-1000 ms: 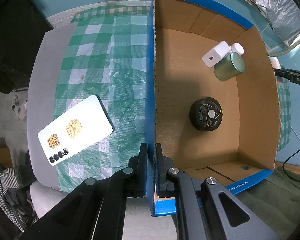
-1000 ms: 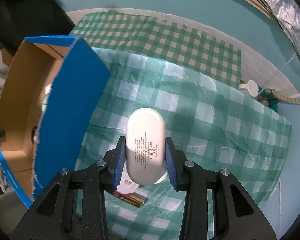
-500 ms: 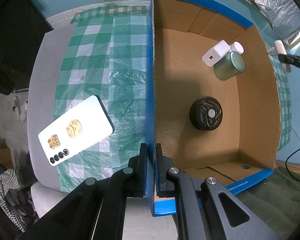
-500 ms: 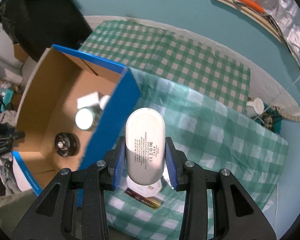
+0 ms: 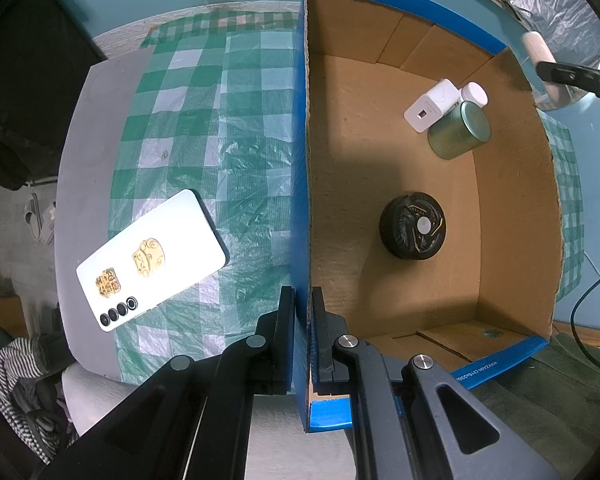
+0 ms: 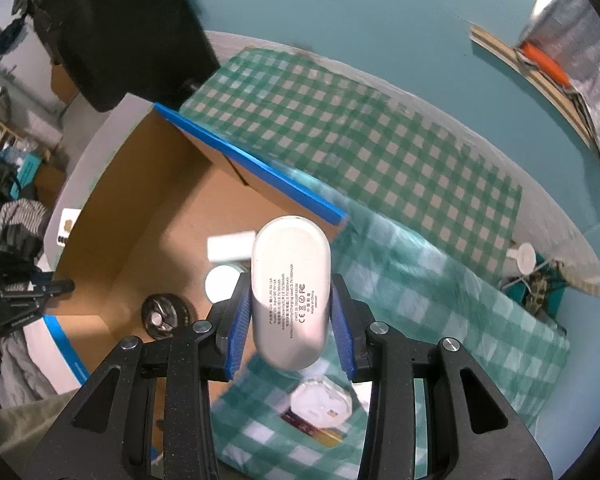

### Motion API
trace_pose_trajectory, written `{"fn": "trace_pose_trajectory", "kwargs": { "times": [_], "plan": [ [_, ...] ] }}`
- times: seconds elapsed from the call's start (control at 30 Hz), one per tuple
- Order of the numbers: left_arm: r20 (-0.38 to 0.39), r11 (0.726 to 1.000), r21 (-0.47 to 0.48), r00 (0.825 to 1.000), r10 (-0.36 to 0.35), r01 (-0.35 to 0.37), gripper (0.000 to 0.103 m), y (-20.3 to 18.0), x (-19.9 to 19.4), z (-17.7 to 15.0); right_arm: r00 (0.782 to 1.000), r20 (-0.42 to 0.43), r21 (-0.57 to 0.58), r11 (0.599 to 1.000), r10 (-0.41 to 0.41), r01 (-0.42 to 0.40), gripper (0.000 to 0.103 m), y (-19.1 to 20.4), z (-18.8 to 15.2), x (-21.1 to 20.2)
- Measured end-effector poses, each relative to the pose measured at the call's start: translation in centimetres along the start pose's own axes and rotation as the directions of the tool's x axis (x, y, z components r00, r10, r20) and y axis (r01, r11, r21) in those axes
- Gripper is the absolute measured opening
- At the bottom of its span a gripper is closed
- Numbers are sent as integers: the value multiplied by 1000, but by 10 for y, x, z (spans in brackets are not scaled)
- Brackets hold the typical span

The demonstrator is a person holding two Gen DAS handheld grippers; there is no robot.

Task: Organize rigid objects
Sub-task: 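Lift the white oval case with the right tool and carry it over the box, then open the right tool over the box to drop the white oval case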

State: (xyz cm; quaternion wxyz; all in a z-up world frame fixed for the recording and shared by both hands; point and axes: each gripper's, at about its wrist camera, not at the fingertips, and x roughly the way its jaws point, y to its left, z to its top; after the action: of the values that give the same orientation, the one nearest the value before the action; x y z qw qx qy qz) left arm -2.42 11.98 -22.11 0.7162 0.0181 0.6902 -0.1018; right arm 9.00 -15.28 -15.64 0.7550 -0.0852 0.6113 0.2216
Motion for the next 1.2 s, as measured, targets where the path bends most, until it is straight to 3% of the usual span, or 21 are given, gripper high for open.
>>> {"fn": "trace_pose_trajectory", "kwargs": {
  "times": [0.67,1.2],
  "plan": [
    [-2,1000,-1,1000,1,-1,6,0,1,-1,996,-92,-102,995,-14,4,37,33,32,45],
    [-3,1000,-2,1000,4,-4,6,-1,2,0,998,-57,-105,994,-22,16,39,38,40,37]
  ]
}}
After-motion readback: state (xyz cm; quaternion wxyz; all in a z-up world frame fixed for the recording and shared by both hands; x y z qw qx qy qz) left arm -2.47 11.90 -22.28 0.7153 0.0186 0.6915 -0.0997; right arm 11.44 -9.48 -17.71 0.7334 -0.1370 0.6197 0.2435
